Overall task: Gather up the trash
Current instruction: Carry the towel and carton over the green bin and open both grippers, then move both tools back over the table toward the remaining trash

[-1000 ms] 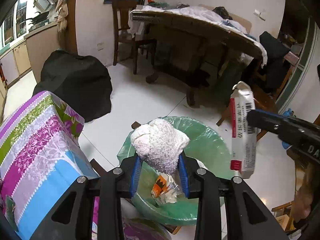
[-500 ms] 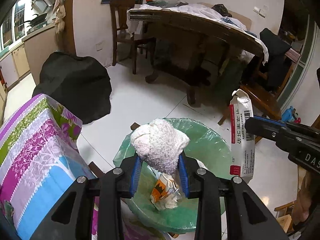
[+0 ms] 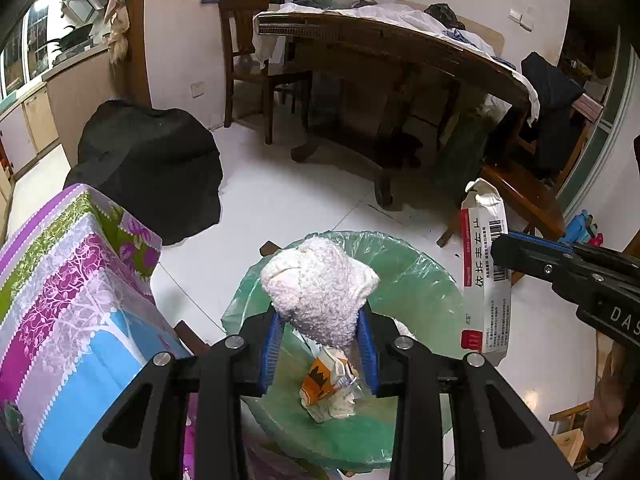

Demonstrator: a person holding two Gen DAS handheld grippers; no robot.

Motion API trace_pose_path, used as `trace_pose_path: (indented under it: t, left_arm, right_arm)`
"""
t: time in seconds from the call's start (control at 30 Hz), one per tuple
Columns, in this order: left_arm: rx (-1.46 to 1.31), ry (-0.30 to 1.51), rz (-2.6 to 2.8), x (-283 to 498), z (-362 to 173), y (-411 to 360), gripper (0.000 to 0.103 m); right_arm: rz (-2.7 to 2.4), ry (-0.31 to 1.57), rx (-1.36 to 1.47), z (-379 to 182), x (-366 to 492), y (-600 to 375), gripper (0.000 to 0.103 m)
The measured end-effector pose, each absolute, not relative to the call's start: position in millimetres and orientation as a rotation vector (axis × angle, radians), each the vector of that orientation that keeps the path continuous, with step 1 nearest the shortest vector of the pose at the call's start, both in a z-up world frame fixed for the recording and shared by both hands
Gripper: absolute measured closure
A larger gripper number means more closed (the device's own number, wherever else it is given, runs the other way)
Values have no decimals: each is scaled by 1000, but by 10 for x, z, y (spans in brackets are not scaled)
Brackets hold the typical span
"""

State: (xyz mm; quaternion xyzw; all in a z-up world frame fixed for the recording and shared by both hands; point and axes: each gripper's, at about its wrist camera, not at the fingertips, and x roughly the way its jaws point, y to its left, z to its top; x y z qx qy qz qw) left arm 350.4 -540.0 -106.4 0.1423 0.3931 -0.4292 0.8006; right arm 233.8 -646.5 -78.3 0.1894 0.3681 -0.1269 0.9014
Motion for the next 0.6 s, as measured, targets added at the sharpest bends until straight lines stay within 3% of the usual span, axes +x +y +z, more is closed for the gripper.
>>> trace_pose_path:
  t: [0.13,0.23,0.3,0.6]
  left_arm:
    - [313,848,-917,3501,-1094,-5424,65]
    - [312,854,-902,3514,-1120,-5431,53]
    - [313,845,-889,3512,-1124,-5429,36]
    - [327,844,-886,3497,-1155,-5426,36]
  right_arm:
    - [-269,759,391,-775,2346,-6477,96]
    - [-274,762,393,-778,2350,-6501,93]
    - [-281,754,395,-773,2337,-6505,72]
    - [-292,738,411,-800,2262,-6533,67]
